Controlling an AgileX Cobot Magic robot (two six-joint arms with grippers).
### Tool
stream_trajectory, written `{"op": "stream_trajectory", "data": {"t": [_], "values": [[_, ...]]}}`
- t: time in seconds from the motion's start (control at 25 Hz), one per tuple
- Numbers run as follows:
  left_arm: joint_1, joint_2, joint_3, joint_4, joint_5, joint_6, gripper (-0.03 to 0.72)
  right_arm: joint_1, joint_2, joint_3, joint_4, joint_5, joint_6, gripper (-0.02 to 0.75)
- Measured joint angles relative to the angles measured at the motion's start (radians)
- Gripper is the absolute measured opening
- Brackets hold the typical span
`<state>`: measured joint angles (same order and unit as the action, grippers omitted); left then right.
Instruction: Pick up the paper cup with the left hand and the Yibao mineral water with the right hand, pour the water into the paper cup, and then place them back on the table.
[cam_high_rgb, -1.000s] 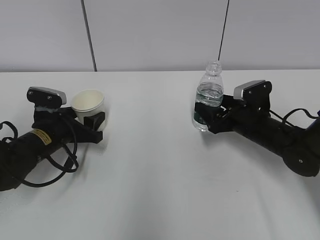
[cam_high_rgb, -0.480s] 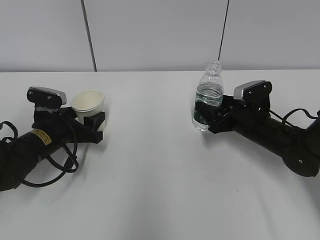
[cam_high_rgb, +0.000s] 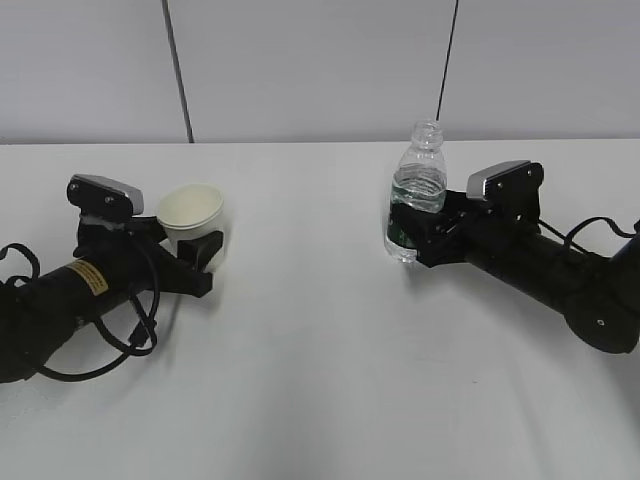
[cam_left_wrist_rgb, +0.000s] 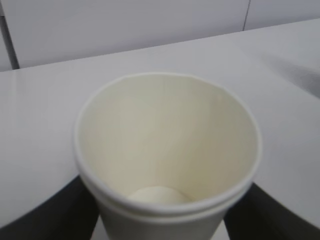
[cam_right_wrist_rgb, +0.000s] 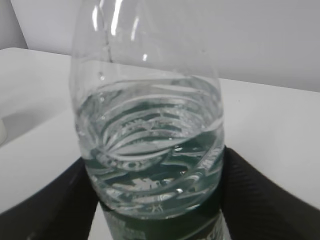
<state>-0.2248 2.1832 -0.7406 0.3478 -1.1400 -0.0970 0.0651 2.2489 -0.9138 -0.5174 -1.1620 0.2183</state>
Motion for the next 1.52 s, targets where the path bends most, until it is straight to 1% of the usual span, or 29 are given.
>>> {"op": "stream_trajectory", "data": {"t": [0.16,0.32,0.52,0.68,0.92,1.08,1.32,1.52], "values": [[-0.001,0.0,0.0,0.058,-0.001,-0.041,0.449,0.0,0.0,0.0,0.0,0.002,-0.002,0.512],[-0.02,0.0,0.0,0.092,-0.002,-0.06,0.448,0.0,0.0,0.0,0.0,0.004,-0.006,0.512],[-0.072,0.0,-0.004,0.118,-0.001,-0.066,0.448,0.0,0.0,-0.001,-0.007,0.015,-0.007,0.512],[-0.117,0.0,-0.007,0.125,0.0,-0.07,0.448,0.0,-0.025,-0.001,-0.022,0.066,-0.007,0.512],[-0.162,0.0,-0.026,0.13,0.002,-0.089,0.448,0.0,-0.055,-0.001,-0.059,0.117,-0.007,0.511],[-0.167,0.0,-0.038,0.139,0.002,-0.11,0.448,0.0,-0.064,-0.001,-0.076,0.133,-0.007,0.507],[-0.167,0.0,-0.039,0.146,0.002,-0.122,0.448,0.0,-0.065,-0.001,-0.087,0.135,-0.009,0.47],[-0.167,0.0,-0.039,0.157,0.002,-0.131,0.448,0.0,-0.066,-0.001,-0.106,0.135,-0.018,0.467]]}}
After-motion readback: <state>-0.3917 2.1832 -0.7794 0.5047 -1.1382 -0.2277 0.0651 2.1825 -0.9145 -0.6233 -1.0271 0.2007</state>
